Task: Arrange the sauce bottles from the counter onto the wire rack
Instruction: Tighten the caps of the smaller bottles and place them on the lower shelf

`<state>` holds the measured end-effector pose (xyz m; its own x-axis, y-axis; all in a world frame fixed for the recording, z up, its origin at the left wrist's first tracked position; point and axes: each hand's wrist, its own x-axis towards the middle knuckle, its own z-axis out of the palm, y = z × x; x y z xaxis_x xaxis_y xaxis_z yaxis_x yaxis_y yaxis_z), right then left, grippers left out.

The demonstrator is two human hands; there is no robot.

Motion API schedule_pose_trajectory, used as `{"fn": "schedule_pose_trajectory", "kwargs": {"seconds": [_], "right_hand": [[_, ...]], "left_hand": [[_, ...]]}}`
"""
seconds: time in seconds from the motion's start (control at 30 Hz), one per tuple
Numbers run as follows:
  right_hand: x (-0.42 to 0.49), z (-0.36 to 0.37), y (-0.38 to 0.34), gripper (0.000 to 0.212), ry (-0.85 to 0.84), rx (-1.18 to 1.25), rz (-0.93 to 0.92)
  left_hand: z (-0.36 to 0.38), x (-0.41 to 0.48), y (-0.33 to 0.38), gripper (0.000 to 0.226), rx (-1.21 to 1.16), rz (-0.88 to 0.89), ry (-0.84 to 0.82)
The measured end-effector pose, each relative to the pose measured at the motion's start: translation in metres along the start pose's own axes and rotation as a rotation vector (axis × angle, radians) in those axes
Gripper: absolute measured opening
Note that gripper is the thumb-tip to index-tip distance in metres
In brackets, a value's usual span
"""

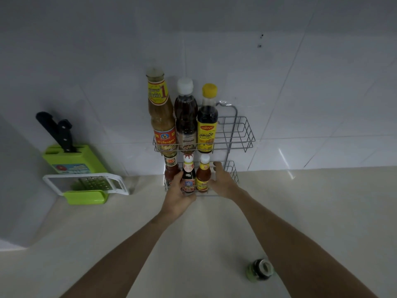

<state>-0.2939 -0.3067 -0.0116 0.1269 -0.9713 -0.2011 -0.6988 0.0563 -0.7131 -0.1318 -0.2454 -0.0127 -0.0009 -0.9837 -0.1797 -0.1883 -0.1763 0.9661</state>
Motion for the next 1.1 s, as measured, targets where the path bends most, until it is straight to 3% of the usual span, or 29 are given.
{"fn": "schedule_pose_trajectory", "kwargs": {"seconds": [0.13,0.2,0.33,0.47,0.57,0.67,0.83,1.0,1.1], "right_hand": [[-0.03,-0.032,0.009,0.046,0.132,0.117,-0.087],[-0.059,-0.046,0.028,0.038,0.227,0.177,-0.138],[-0.135,-0.056,0.091,0.039,0.272,0.038,-0.078],[-0.202,-0.036,0.152,0.053,0.105,-0.138,0.04],[-0.229,-0.017,0.181,0.058,-0.005,-0.275,0.039],[-0.238,0.001,0.193,0.049,0.058,-0.283,0.075],[-0.236,0.004,0.192,0.031,0.21,-0.2,0.054],[-0.229,-0.04,0.153,0.048,0.29,0.008,-0.125],[-0.224,-0.061,0.12,0.042,0.3,0.012,-0.274]], "left_hand": [[0.01,-0.013,0.013,0.065,-0.015,0.059,0.109],[0.022,-0.028,0.011,0.059,-0.004,0.017,0.082],[0.06,-0.068,-0.01,0.053,0.08,-0.077,-0.168],[0.099,-0.107,-0.031,0.065,0.183,-0.083,-0.494],[0.123,-0.126,-0.044,0.074,0.32,-0.017,-0.588],[0.139,-0.133,-0.053,0.069,0.372,0.04,-0.565],[0.148,-0.133,-0.054,0.041,0.374,0.108,-0.497],[0.13,-0.129,-0.057,0.035,0.318,0.156,-0.35],[0.111,-0.127,-0.044,0.034,0.331,0.158,-0.296]]}}
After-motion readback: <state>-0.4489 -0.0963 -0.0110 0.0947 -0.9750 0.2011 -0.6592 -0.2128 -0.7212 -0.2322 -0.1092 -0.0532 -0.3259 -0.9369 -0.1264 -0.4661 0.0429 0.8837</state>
